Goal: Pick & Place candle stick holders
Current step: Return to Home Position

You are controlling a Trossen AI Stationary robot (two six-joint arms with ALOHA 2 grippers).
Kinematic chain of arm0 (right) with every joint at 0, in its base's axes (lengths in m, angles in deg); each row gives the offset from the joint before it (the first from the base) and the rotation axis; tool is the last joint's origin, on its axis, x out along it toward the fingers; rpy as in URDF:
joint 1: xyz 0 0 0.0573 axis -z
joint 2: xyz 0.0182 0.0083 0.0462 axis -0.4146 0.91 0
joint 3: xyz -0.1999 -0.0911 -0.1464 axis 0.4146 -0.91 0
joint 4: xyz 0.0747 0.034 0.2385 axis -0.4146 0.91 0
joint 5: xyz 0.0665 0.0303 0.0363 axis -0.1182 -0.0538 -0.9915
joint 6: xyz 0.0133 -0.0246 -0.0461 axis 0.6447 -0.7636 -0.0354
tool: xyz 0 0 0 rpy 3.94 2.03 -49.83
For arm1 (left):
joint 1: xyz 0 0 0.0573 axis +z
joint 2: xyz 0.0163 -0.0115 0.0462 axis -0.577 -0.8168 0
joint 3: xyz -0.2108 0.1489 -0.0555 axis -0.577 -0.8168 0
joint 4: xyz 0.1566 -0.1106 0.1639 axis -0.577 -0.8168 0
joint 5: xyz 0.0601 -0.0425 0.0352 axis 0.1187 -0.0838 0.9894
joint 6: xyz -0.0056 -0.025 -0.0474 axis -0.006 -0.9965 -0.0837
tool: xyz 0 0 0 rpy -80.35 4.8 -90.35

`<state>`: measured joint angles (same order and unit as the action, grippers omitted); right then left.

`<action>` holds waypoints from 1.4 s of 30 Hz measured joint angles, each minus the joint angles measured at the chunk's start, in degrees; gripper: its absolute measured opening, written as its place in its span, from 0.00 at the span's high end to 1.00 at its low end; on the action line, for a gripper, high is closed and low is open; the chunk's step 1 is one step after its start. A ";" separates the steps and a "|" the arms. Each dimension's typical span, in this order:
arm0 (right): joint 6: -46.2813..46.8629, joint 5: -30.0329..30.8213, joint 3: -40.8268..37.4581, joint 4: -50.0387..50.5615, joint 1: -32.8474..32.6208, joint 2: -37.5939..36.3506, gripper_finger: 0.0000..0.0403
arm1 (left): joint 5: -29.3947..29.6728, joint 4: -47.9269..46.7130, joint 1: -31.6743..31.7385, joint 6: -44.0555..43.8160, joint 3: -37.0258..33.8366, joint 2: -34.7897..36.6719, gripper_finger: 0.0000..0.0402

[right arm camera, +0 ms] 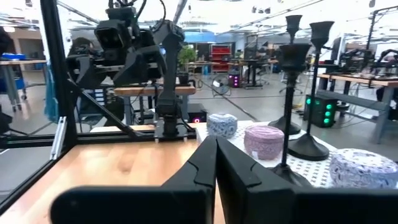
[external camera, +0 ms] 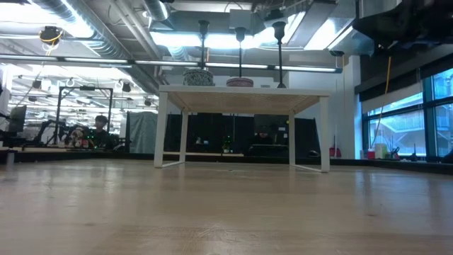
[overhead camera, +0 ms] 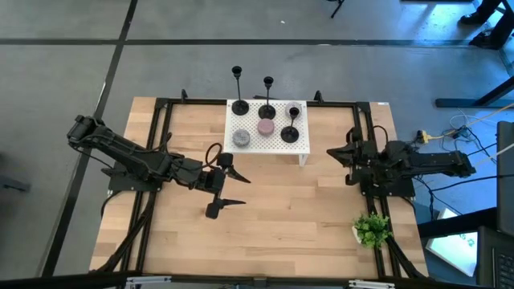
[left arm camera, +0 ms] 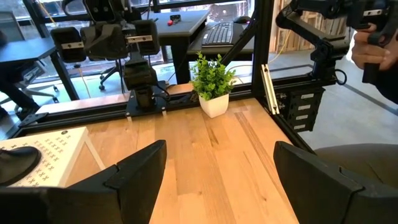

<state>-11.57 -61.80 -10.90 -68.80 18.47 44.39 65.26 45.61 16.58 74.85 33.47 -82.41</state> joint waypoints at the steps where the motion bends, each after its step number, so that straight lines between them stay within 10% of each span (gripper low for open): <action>1: 0.02 -0.75 -0.25 -0.17 0.42 0.00 0.98 | 0.00 0.00 -0.02 0.00 0.00 0.00 0.27; 19: 2.94 -13.64 -5.98 -6.44 10.84 0.00 0.98 | 0.00 -0.02 -0.02 0.07 0.00 -0.02 0.27; 42: 2.80 -13.65 -8.22 -3.26 14.63 -8.00 0.98 | 0.02 -1.03 -0.96 -1.22 0.02 -0.77 0.27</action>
<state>-8.76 -75.45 -19.11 -72.06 33.09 36.39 65.28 44.58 15.62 73.63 33.49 -83.18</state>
